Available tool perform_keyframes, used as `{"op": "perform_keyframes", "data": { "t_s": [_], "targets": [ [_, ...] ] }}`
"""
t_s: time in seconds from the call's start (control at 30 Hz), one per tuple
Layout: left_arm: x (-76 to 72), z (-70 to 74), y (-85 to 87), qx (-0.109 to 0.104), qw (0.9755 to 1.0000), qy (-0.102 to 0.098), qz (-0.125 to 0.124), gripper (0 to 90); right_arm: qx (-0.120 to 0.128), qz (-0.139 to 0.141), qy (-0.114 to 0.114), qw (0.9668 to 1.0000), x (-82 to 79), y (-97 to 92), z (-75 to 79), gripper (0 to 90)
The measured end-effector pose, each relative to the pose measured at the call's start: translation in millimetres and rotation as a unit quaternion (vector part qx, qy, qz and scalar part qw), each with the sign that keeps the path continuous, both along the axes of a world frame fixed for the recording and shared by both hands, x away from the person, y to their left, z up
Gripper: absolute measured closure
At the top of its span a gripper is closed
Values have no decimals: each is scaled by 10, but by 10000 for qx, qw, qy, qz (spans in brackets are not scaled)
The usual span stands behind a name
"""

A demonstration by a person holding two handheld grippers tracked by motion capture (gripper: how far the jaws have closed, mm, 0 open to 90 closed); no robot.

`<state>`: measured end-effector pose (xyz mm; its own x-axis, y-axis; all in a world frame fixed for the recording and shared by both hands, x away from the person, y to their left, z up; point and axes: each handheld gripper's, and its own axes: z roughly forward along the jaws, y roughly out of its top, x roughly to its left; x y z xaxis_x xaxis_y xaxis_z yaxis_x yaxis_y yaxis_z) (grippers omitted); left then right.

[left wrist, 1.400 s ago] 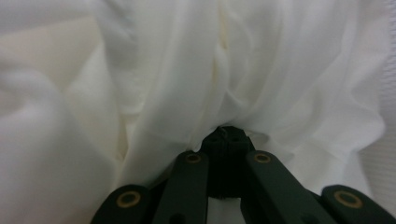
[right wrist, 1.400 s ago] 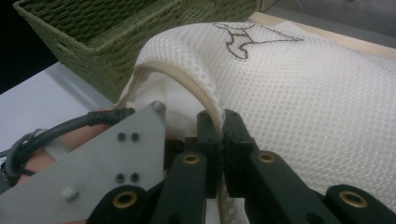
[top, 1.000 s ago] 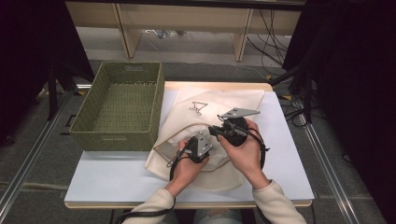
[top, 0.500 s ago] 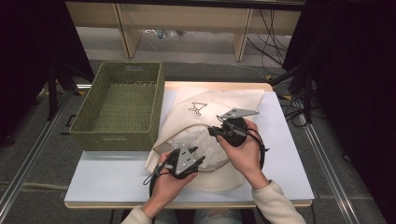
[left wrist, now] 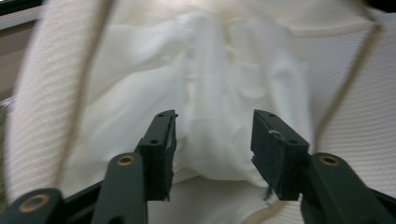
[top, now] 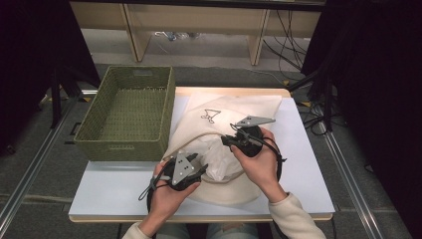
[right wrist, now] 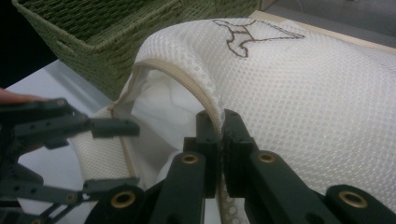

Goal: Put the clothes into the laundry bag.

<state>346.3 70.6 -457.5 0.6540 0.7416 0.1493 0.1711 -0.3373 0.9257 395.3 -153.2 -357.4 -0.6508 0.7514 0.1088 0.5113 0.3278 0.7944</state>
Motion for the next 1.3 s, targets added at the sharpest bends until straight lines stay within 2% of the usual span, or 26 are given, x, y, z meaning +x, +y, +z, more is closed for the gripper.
{"op": "perform_keyframes", "data": {
  "t_s": [0.03, 0.07, 0.1, 0.2, 0.27, 0.33, 0.37, 0.4, 0.43, 0.53, 0.57, 0.67, 0.7, 0.73, 0.77, 0.9, 0.93, 1.13, 1.17, 1.23, 1.3],
  "targets": [
    [25, -10, 13, 33, 10000, 16, 78, 445, -4, -31, 25, 10000, -4, -3, 5, 874],
    [54, -24, 24, 185, 9997, -5, 183, 424, -24, -20, -39, 10000, 2, -10, 7, 874],
    [74, -39, 25, 250, 9995, 18, 215, 409, 14, -55, 22, 10000, -8, -7, 14, 874],
    [186, -124, 10, 396, 9986, 167, 296, 399, -19, -50, -8, 10000, -6, -4, 10, 874],
    [252, -177, -12, 405, 9981, 266, 382, 406, -50, 17, -59, 10000, 7, -3, 1, 873],
    [331, -225, -37, 422, 9974, 382, 445, 435, 4, -14, 15, 10000, 2, 7, -10, 873],
    [382, -238, -42, 443, 9977, 328, 402, 458, -4, -14, 7, 10000, 5, 6, -12, 873],
    [423, -256, -56, 435, 9974, 401, 422, 484, -10, -24, -7, 10000, 5, 5, -12, 873],
    [473, -271, -77, 455, 9971, 427, 437, 517, -65, 25, -79, 9999, 14, -2, -13, 873],
    [556, -279, -136, 464, 9968, 498, 427, 615, -54, 9, -74, 10000, 12, 1, -13, 874],
    [570, -279, -155, 448, 9968, 490, 439, 657, -13, -33, -3, 10000, 4, 4, -10, 873],
    [632, -277, -203, 381, 9971, 491, 440, 687, 2, -11, 46, 10000, -1, 4, -3, 873],
    [652, -276, -208, 380, 9973, 480, 411, 688, -53, 21, -63, 10000, 8, 1, -4, 873],
    [664, -279, -209, 360, 9972, 485, 430, 688, 42, 89, -11, 10000, 5, 8, -6, 873],
    [669, -282, -203, 358, 9974, 484, 406, 687, -16, 67, -61, 10000, -3, 9, 3, 873],
    [548, -247, -116, 312, 9981, 433, 304, 633, -33, 114, -98, 9999, -8, 5, 8, 872],
    [495, -226, -79, 276, 9985, 427, 219, 605, 52, 28, 19, 10000, -22, 10, 11, 872],
    [150, -56, 191, 331, 9989, 327, 9, 537, 12, -49, 1, 10000, -33, -6, 35, 871],
    [113, -42, 205, 358, 9987, 370, -14, 518, -15, -59, -46, 10000, -32, -5, 32, 871],
    [28, -20, 205, 408, 9980, 437, -203, 498, -21, -78, -1, 10000, -42, 4, 36, 871],
    [-28, -15, 159, 505, 9968, 452, -429, 485, -64, -11, -100, 9999, -29, 2, 30, 871]
  ]
}}
